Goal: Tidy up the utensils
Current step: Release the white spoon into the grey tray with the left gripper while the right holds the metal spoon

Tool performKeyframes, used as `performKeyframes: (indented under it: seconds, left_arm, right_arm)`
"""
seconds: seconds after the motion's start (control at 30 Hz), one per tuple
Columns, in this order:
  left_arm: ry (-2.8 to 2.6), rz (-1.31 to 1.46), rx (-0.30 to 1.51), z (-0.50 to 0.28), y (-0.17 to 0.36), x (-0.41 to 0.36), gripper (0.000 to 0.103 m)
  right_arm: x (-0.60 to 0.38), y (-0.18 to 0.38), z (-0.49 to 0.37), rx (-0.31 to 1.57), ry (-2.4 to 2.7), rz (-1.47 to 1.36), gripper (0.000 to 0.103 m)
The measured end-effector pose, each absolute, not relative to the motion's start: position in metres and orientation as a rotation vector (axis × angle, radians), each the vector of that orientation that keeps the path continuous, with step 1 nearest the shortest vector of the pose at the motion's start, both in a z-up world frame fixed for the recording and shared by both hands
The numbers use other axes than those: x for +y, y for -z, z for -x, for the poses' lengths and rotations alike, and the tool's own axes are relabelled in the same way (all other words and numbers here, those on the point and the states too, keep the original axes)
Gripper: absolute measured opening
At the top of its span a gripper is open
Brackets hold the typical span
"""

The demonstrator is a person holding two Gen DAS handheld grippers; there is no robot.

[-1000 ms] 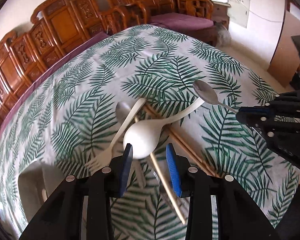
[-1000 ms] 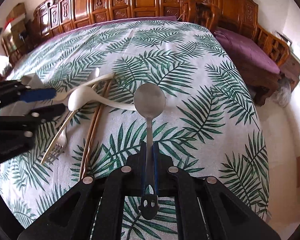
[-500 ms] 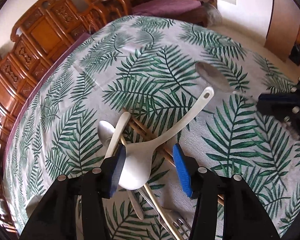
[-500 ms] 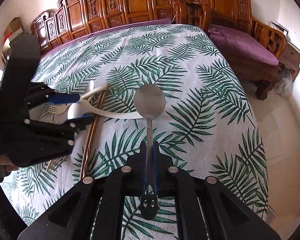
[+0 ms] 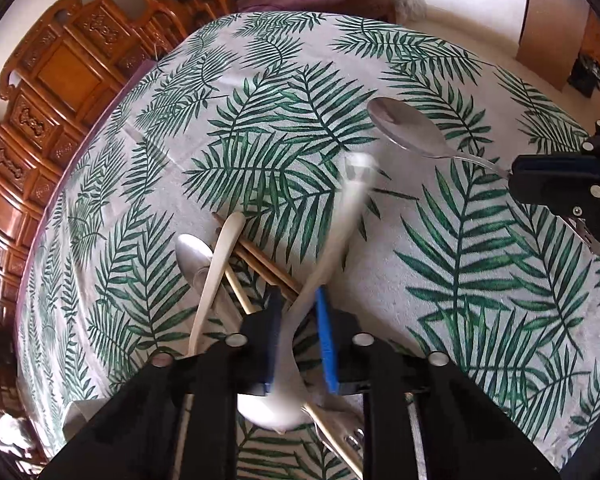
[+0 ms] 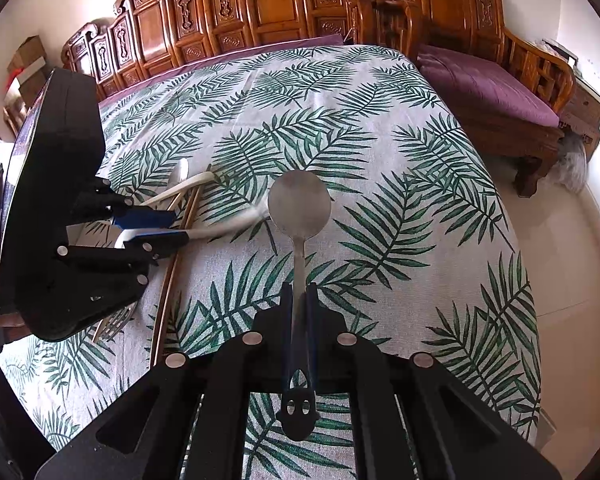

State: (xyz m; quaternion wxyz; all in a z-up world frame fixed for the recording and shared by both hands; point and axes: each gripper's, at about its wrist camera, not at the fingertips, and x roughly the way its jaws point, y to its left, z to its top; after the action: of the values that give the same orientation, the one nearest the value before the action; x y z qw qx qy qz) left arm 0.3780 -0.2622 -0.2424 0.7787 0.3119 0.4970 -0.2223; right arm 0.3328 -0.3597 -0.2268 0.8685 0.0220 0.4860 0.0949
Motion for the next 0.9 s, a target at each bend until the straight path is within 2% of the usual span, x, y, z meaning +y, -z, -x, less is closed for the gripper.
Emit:
performKeyframes:
  seconds: [0.13, 0.4, 0.73, 0.77, 0.87, 0.9]
  left_arm:
    - [0.477, -0.661, 1.09, -0.376, 0.241, -0.254, 0.012]
    - [0.45, -0.555, 1.091, -0.378, 0.23, -0.23, 0.0]
    - [0.423, -0.479, 1.086, -0.377, 0.221, -0.218, 0.0]
    - [0.434, -0.468, 1.086, -0.377, 0.22, -0.218, 0.002]
    - [0.448, -0.464, 1.084, -0.374, 0.218, -0.222, 0.028]
    - [0.45, -0.465, 1.091, -0.374, 0.219, -0.223, 0.029]
  right_arm:
    - [-0.355, 0.226, -0.332, 1.015, -0.208, -0.038, 0.008]
    - [-0.353, 0.225, -0.33, 1.015, -0.213, -0.038, 0.008]
    - [-0.345, 0.225, -0.329, 1.018, -0.226, -0.028, 0.008]
    - [-0.345, 0.225, -0.329, 1.017, -0.226, -0.028, 0.008]
    - [-0.345, 0.224, -0.329, 1.017, -0.225, -0.03, 0.008]
    - [-0.345, 0.225, -0.329, 1.018, -0.225, -0.03, 0.008]
